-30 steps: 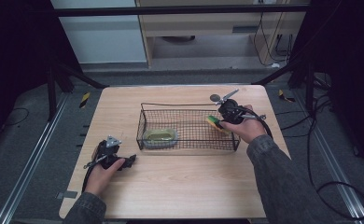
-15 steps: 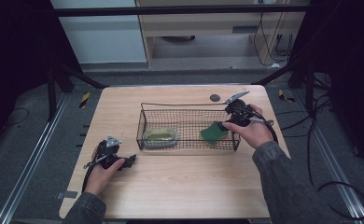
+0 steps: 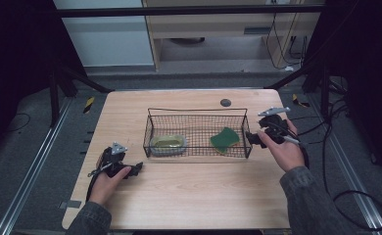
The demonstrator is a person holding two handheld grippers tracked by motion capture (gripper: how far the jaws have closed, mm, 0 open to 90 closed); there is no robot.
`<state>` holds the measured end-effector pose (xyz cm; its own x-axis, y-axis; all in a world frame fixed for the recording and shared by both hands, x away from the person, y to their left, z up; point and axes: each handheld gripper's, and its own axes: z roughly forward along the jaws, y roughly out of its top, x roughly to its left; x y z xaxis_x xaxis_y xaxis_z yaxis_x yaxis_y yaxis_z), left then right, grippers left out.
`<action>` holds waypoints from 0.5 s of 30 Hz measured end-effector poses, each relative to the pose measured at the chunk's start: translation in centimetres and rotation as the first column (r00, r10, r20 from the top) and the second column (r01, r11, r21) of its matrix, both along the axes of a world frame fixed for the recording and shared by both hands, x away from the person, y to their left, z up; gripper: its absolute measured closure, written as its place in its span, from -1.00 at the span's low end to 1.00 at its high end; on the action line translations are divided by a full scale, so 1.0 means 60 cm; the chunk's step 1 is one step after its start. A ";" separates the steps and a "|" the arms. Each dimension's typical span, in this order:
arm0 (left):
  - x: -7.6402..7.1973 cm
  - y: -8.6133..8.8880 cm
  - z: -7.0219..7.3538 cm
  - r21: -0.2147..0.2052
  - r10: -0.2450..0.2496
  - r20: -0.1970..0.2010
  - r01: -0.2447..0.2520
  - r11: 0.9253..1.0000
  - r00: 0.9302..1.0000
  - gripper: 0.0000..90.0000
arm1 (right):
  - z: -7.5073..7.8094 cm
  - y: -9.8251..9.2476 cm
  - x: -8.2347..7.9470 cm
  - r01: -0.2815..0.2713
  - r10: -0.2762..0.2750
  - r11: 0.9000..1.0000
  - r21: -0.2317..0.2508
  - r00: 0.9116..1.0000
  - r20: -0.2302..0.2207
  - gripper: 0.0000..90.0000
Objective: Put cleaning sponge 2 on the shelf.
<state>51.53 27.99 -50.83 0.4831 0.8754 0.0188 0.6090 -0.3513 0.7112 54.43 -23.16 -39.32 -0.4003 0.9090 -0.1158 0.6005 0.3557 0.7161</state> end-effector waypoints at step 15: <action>0.001 -0.001 0.000 -0.005 0.003 0.002 -0.003 1.000 1.000 -1.00 | -0.101 -0.061 -0.030 0.094 -0.092 0.995 0.039 0.995 -0.036 -0.71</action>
<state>51.57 27.94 -50.86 0.4807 0.8767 0.0149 0.6085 -0.3458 0.7142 52.63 -26.80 -45.35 -0.3169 0.9462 -0.0660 0.6542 0.2684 0.7071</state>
